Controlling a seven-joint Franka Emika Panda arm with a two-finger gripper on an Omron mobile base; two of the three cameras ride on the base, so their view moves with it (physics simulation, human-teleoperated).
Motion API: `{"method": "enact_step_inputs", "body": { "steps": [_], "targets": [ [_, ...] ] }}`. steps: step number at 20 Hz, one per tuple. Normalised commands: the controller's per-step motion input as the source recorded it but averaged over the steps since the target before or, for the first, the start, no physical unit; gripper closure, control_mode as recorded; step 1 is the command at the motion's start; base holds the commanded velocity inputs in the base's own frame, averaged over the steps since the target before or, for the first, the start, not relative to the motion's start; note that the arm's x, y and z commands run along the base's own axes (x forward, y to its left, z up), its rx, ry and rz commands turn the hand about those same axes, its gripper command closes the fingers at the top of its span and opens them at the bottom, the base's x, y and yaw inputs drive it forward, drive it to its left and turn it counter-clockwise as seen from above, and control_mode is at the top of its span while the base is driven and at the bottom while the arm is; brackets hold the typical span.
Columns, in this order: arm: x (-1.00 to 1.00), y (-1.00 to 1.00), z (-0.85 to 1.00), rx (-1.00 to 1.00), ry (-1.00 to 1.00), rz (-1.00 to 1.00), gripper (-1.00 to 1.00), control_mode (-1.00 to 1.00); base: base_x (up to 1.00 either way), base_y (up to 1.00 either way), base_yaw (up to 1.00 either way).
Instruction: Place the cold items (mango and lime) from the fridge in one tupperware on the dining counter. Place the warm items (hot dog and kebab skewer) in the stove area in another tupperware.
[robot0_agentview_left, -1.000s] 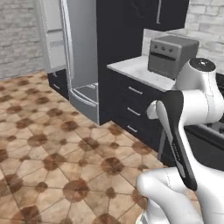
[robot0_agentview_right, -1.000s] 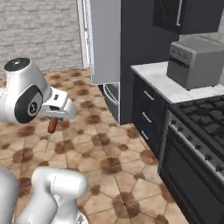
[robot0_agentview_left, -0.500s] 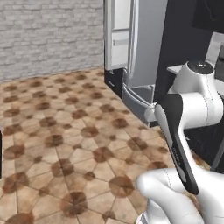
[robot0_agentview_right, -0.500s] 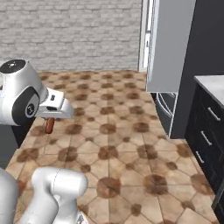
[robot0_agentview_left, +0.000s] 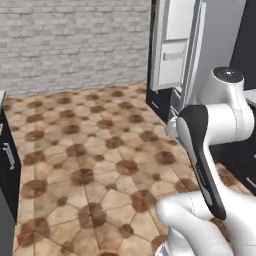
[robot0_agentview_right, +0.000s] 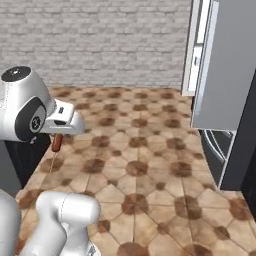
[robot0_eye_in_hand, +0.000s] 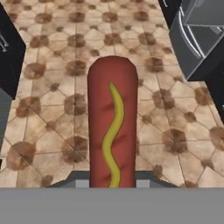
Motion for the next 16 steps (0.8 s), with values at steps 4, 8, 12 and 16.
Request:
{"method": "enact_step_inputs", "body": {
  "steps": [4, 8, 12, 16],
  "targets": [
    [0.00, 0.00, 0.00, 0.00, 0.00, 0.00, 1.00, 1.00, 1.00, 0.17, 0.49],
    [0.00, 0.00, 0.00, 0.00, 0.00, 0.00, 1.00, 1.00, 1.00, -0.04, 0.77],
    [0.00, 0.00, 0.00, 0.00, 0.00, 0.00, 1.00, 1.00, 1.00, -0.48, 0.64],
    [0.00, 0.00, 0.00, 0.00, 0.00, 0.00, 1.00, 1.00, 1.00, -0.70, 0.53]
  ]
}}
